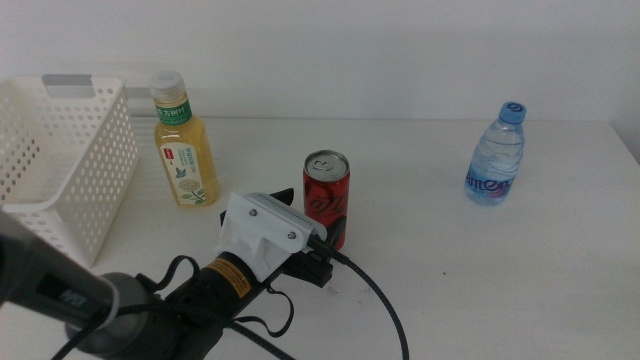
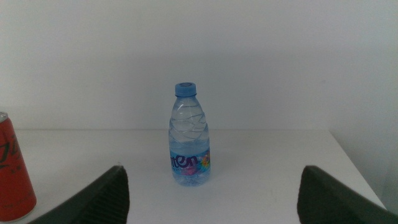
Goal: Use arms to grab the bottles and put them into the dustbin to the left of the table.
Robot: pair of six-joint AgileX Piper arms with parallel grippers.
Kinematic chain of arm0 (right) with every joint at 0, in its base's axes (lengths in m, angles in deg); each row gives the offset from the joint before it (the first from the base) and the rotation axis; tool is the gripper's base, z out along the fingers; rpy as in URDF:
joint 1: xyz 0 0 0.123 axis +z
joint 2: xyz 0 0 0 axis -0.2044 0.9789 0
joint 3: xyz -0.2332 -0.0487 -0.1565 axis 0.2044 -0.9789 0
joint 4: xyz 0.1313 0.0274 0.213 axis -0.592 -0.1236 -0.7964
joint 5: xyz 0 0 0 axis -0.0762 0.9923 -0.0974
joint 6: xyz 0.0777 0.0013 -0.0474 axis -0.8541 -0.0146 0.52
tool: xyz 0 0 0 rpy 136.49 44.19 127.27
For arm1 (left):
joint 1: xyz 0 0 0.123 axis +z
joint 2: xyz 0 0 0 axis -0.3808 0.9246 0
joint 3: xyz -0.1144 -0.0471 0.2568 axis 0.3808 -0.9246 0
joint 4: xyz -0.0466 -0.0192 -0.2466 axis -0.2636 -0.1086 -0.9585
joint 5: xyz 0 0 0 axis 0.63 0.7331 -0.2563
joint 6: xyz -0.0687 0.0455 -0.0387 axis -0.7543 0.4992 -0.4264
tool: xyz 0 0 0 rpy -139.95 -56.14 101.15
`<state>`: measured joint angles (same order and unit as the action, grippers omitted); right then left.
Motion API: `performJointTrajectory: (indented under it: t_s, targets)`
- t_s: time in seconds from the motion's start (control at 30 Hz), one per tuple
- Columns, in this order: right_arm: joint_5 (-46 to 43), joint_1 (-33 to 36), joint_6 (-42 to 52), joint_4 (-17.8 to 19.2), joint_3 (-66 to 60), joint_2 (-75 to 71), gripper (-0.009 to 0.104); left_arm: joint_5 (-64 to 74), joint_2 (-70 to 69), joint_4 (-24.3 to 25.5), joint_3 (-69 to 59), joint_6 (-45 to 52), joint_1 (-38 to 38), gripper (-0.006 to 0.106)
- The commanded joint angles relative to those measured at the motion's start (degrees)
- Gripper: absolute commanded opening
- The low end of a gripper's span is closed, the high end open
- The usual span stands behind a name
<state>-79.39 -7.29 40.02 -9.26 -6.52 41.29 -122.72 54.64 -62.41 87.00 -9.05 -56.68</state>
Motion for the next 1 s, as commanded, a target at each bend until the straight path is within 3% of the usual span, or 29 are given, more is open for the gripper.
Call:
performJointTrajectory:
  t_s: [0.0,0.97]
  targets:
    - [-0.45,0.0,0.21,0.33,-0.2,-0.21,0.093,-0.81,1.25,-0.05,1.13,-0.95,0.16,0.094]
    - [-0.45,0.0,0.21,0.33,-0.2,-0.21,0.093,1.02,12.04,0.04,14.64,-2.8,1.11,0.094]
